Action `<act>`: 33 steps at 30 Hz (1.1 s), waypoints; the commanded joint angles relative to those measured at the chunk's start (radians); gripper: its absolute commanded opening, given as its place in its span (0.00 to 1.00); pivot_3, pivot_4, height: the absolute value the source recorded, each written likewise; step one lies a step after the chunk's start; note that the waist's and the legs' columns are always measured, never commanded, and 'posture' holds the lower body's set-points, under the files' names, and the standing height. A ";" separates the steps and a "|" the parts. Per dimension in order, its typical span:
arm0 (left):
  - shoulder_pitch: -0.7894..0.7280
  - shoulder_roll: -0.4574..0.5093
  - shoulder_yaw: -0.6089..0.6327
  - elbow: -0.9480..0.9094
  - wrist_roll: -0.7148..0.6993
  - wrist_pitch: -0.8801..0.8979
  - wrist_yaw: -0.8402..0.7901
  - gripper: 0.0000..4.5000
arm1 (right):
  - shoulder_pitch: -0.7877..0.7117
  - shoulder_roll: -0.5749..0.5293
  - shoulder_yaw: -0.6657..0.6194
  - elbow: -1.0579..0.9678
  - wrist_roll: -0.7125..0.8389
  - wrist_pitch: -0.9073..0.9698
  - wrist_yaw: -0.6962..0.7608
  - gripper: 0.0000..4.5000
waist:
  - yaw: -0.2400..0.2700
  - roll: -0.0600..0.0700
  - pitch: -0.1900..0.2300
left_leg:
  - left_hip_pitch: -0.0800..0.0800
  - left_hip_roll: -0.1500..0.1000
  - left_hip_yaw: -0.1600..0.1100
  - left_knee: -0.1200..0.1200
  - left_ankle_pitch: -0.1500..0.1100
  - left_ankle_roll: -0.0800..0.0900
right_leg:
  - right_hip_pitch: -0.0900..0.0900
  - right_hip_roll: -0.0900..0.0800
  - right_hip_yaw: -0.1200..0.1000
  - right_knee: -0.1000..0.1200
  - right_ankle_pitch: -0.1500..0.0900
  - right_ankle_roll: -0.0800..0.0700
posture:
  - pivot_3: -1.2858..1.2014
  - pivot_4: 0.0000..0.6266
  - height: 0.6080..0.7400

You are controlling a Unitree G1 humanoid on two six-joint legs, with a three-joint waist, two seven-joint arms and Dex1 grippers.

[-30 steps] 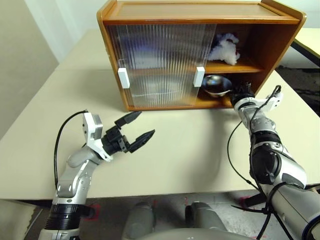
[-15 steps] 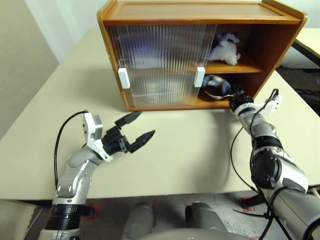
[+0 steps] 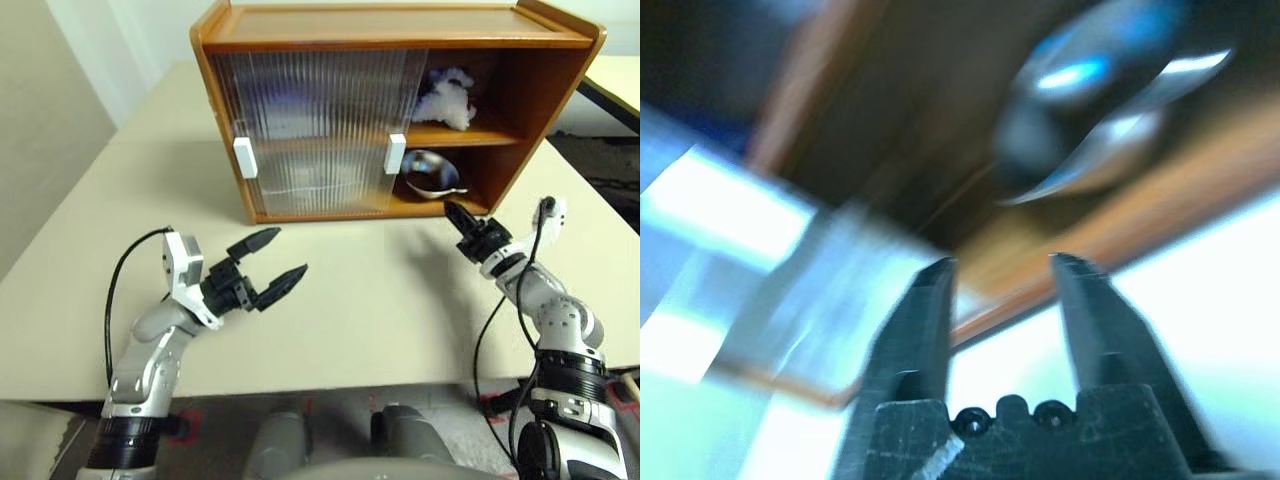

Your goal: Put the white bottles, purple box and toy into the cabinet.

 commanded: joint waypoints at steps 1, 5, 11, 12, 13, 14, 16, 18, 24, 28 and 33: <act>0.001 0.009 0.004 -0.014 0.000 0.007 0.001 1.00 | 0.013 -0.028 0.127 -0.081 -0.063 0.004 0.075 0.20 | 0.001 0.000 0.000 | 0.000 0.000 0.000 0.000 0.001 0.001 | 0.000 0.000 0.000 0.000 0.000 0.000 | 0.60 0.00 1.00; -0.003 0.014 0.005 -0.016 0.001 0.012 0.003 1.00 | -0.046 -0.012 0.214 -0.073 -0.106 -0.016 0.115 0.00 | 0.002 -0.001 0.000 | 0.000 -0.001 0.000 0.002 0.001 0.002 | 0.000 -0.001 0.000 0.000 0.000 -0.001 | 0.60 0.00 1.00; -0.009 0.017 0.007 -0.022 0.003 0.019 0.009 1.00 | -0.189 0.079 0.252 0.011 -0.136 -0.036 0.093 0.00 | 0.006 -0.002 -0.001 | 0.000 -0.001 -0.001 0.001 0.001 0.001 | 0.000 0.000 -0.002 0.000 0.001 -0.002 | 0.60 0.00 1.00; -0.009 0.016 0.007 -0.022 0.003 0.020 0.009 1.00 | -0.216 0.095 0.249 0.040 -0.144 -0.056 0.088 0.00 | 0.009 -0.002 -0.001 | -0.001 -0.001 -0.001 0.001 0.001 0.001 | 0.000 -0.001 -0.002 0.001 0.001 -0.002 | 0.60 0.00 1.00; -0.008 0.014 0.004 -0.024 0.005 0.020 0.011 1.00 | -0.240 0.108 0.243 0.069 -0.153 -0.076 0.082 0.00 | 0.010 -0.002 -0.001 | -0.001 -0.001 -0.001 0.001 0.001 0.001 | 0.000 -0.001 -0.003 0.001 0.001 -0.002 | 0.60 0.00 1.00; -0.008 0.013 0.001 -0.026 0.007 0.020 0.013 1.00 | -0.262 0.116 0.236 0.093 -0.160 -0.090 0.077 0.00 | 0.010 -0.002 -0.001 | -0.001 -0.001 -0.001 0.001 0.000 0.001 | 0.000 -0.001 -0.003 0.001 0.001 -0.002 | 0.60 0.00 1.00; -0.008 0.011 -0.003 -0.028 0.009 0.020 0.016 1.00 | -0.289 0.123 0.228 0.119 -0.168 -0.106 0.079 0.00 | 0.012 -0.002 -0.001 | -0.001 -0.001 -0.001 0.001 0.000 0.000 | -0.001 -0.001 -0.003 0.000 0.001 -0.002 | 0.60 0.00 1.00; -0.012 0.009 -0.004 -0.026 0.010 0.020 0.018 1.00 | -0.303 0.118 0.227 0.133 -0.180 -0.117 0.084 0.00 | 0.015 -0.003 -0.001 | -0.002 -0.001 -0.001 0.001 -0.001 -0.001 | -0.001 -0.001 -0.003 0.000 0.001 -0.002 | 0.60 0.00 1.00; -0.012 0.006 -0.006 -0.019 0.014 0.013 0.019 1.00 | -0.293 0.109 0.209 0.127 -0.204 -0.142 0.076 0.00 | 0.027 -0.003 -0.001 | -0.002 -0.001 -0.001 0.000 -0.001 -0.002 | -0.002 -0.001 -0.003 0.001 0.001 -0.003 | 0.60 0.00 1.00; -0.021 0.000 -0.010 -0.013 0.017 0.011 0.020 1.00 | -0.284 0.101 0.186 0.121 -0.213 -0.165 0.071 0.00 | 0.029 -0.003 -0.001 | -0.002 -0.001 -0.001 0.000 -0.001 -0.003 | -0.002 -0.001 -0.003 0.001 0.001 -0.003 | 0.60 0.00 1.00; -0.035 -0.001 -0.014 0.004 0.020 0.008 0.012 1.00 | -0.291 0.085 0.166 0.127 -0.224 -0.180 0.066 0.00 | 0.029 -0.003 -0.001 | -0.002 -0.001 -0.001 0.000 -0.001 -0.002 | -0.002 -0.001 -0.003 0.001 0.001 -0.003 | 0.60 0.00 1.00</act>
